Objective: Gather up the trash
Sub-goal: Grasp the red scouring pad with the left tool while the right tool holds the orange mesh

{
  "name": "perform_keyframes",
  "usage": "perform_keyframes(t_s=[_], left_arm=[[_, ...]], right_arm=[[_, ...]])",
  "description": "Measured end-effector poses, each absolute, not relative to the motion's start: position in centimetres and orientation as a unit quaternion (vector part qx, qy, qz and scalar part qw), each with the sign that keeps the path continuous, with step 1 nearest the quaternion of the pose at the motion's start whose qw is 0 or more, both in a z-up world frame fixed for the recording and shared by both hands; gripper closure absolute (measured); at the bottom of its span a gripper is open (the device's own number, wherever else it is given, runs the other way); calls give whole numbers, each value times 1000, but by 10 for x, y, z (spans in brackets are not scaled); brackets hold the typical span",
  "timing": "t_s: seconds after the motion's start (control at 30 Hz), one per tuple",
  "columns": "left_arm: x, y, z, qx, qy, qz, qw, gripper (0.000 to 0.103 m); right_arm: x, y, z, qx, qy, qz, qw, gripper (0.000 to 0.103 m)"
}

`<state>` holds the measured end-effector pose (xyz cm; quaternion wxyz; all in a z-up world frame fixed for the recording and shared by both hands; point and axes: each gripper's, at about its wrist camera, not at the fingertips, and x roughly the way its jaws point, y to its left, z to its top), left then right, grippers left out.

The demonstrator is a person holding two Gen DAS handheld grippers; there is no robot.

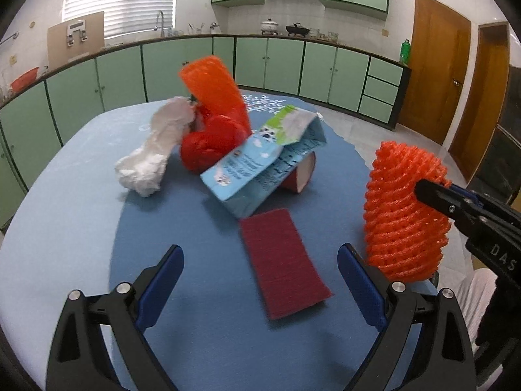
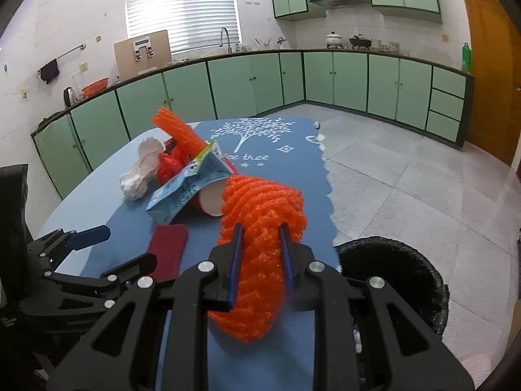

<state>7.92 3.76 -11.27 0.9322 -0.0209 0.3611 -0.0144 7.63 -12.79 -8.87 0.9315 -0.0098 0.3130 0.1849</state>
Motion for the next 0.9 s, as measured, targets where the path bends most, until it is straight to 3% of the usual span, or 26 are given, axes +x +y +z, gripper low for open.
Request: perform_keyframes(t_s=[0.23, 0.37, 0.43, 0.47, 0.9], left_arm=[[89, 24, -125, -12, 373, 1, 928, 11], [99, 20, -137, -12, 393, -2, 919, 38], [99, 17, -139, -8, 388, 4, 922, 45], [99, 16, -139, -5, 385, 3, 923, 53], [81, 18, -106, -12, 343, -12, 939, 57]], right_arm=[[82, -141, -98, 10, 325, 180, 928, 82], [84, -144, -102, 16, 327, 182, 927, 82], [86, -144, -104, 19, 329, 182, 926, 82], [87, -144, -104, 20, 330, 182, 926, 82], [85, -151, -92, 25, 317, 176, 932, 82]])
